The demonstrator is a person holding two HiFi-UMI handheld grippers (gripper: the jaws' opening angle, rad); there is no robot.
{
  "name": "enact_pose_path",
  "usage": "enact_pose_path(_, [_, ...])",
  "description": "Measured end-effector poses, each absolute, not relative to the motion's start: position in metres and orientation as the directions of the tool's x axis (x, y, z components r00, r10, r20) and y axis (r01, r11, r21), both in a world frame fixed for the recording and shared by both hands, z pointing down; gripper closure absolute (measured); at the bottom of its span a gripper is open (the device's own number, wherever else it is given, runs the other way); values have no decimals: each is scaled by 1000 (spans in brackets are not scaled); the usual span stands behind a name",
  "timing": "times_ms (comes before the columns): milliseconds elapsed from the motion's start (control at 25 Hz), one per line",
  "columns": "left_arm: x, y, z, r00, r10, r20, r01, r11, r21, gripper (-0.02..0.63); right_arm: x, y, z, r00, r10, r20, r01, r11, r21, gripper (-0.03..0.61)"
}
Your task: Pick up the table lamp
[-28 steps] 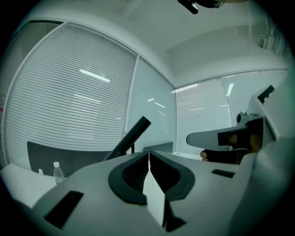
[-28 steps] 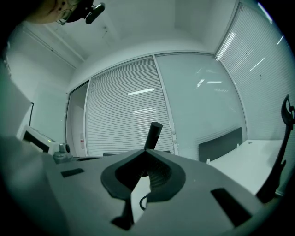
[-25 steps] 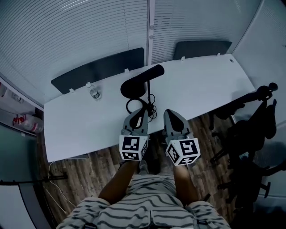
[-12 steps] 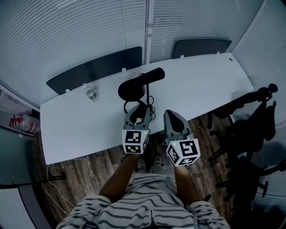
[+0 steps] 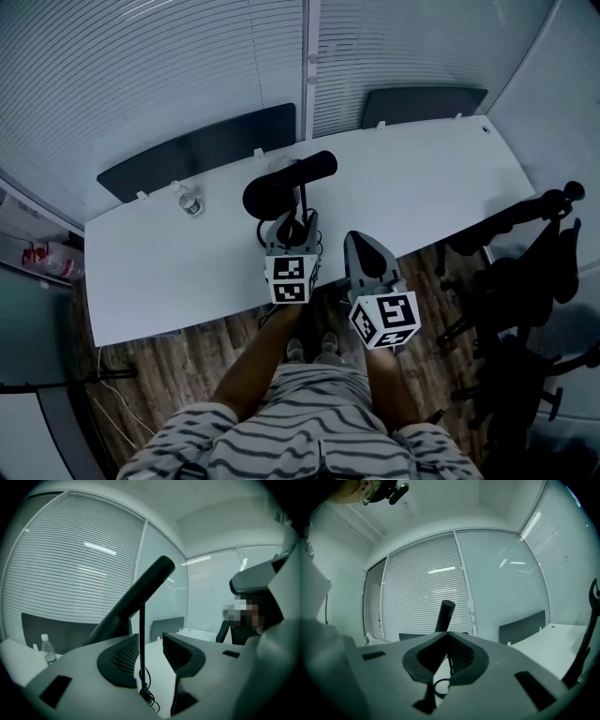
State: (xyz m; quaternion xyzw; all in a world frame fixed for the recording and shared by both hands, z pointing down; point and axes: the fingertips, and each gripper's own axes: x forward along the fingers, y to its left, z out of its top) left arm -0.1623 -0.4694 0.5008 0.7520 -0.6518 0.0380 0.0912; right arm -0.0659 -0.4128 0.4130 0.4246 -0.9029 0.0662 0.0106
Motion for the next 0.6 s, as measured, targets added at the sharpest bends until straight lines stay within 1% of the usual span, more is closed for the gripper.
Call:
enact_pose_path(160, [-163, -489, 503, 120, -974, 192, -992, -108, 69, 456, -65, -418, 416, -650, -756, 79, -759, 640, -118, 568])
enact_pose_path(600, [-169, -519, 491, 74, -982, 171, -993, -57, 101, 457, -64, -427, 422, -660, -746, 84, -749, 647, -138, 568])
